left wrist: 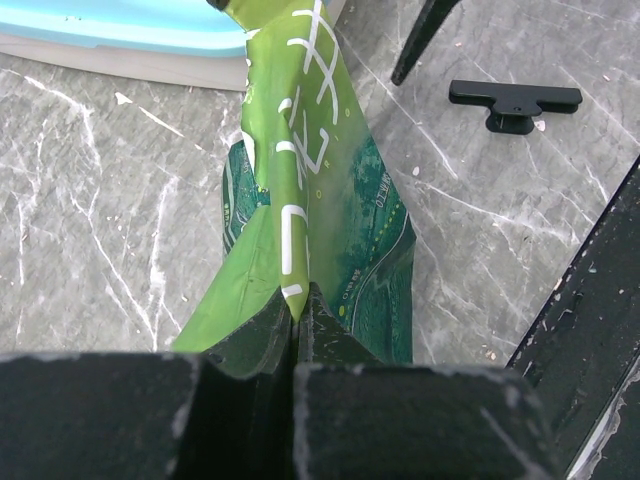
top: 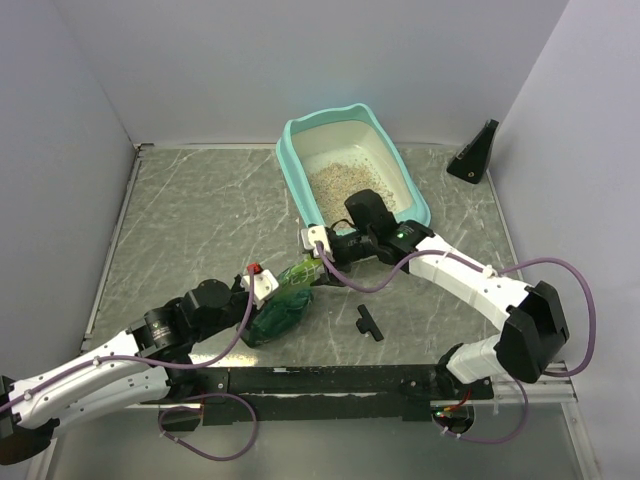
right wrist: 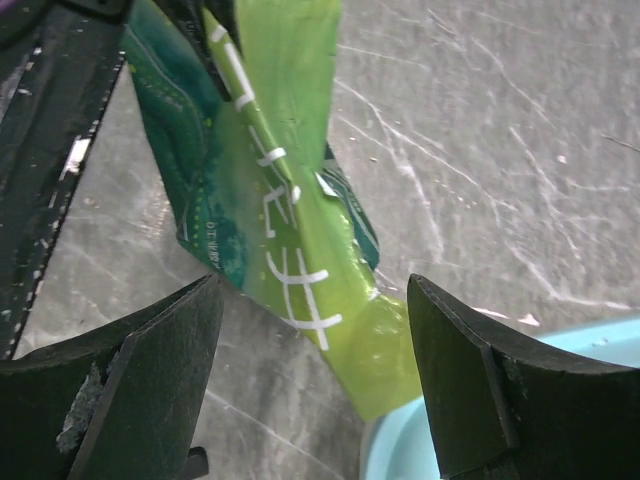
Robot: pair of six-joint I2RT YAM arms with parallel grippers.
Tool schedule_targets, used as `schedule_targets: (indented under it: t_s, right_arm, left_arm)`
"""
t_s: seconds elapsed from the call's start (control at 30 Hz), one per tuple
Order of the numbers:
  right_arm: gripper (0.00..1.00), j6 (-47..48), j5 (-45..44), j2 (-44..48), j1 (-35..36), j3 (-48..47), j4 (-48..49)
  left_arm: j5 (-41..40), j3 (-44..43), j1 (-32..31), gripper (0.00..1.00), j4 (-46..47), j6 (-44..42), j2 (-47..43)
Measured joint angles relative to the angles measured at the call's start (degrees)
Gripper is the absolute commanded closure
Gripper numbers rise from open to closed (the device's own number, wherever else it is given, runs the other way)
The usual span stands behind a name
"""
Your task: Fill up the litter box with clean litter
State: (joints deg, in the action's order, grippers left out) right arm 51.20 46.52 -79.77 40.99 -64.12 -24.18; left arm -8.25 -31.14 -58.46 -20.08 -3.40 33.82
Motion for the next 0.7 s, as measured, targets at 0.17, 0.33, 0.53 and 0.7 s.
schedule_targets:
  t_s: [0.17, 0.33, 0.53, 0.7]
  right_arm:
    - [0.20, 0.6, 0.8, -1.0, 0.0, 0.0, -0.8]
    - [0.21, 0.8, 1.3, -3.9, -0.2, 0.0, -0.7]
    - [0.95, 1.2, 2.3, -8.7, -1.7, 0.0, -1.0]
    - [1.00, 1.7, 3.5, -9.1, -2.5, -0.2, -4.1]
  left_arm:
    - [0.1, 0.0, 0.0, 0.99, 0.0, 0.0, 0.0]
    - [0.4, 0.0, 0.0, 0.99, 0.0, 0.0, 0.0]
    - [0.7, 0.0, 0.0, 0.99, -0.4, 0.0, -0.3]
    - [1.2, 0.0, 0.0, 0.99, -0.6, 0.0, -1.0]
